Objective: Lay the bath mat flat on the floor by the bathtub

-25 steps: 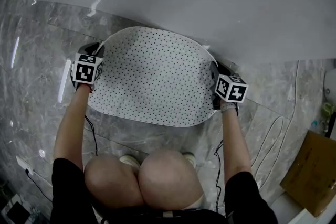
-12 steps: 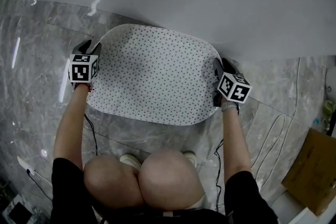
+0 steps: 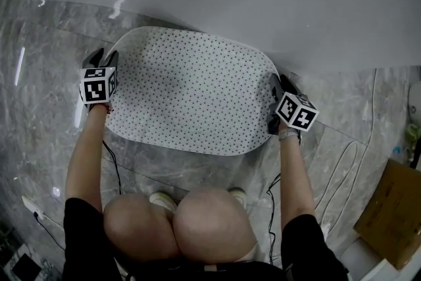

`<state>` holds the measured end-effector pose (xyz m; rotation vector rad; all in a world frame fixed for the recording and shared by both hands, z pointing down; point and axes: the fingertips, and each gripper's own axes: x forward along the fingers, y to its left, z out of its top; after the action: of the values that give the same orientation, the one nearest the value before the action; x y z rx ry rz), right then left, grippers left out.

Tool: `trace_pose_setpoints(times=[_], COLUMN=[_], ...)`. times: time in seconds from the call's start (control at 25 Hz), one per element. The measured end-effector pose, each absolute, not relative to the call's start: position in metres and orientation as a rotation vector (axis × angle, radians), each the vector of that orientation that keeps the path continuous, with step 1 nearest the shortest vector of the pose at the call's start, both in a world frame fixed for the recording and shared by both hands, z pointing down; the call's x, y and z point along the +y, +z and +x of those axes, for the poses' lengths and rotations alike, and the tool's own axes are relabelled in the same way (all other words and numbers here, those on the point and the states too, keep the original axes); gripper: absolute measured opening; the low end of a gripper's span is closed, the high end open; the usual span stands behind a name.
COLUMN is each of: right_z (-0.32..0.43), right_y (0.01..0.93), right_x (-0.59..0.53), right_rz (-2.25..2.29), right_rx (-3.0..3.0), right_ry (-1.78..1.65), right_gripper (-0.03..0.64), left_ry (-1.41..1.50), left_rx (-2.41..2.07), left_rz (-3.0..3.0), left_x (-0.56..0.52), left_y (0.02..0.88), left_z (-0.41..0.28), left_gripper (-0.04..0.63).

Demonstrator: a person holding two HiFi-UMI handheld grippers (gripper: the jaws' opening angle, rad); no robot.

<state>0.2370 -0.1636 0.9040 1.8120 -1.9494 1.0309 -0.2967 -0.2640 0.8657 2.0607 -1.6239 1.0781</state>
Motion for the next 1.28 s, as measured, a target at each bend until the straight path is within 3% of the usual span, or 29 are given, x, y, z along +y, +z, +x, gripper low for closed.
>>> trace_pose_setpoints(times=[1.04, 1.28], right_z=[0.265, 0.269], right_y=[0.921, 0.917], right_x=[-0.122, -0.080], right_rz=[1.818, 1.790], right_rx=[-1.870, -1.884], right_ry=[1.073, 1.117], right_gripper=[0.129, 0.138], left_ry=[0.961, 0.860], left_rx=[-1.786, -1.762], left_rz=[1.791, 2.053], left_x=[-0.227, -0.206], left_y=[0.876, 0.843], left_z=[-0.364, -0.334], left_gripper=[0.206, 0.206])
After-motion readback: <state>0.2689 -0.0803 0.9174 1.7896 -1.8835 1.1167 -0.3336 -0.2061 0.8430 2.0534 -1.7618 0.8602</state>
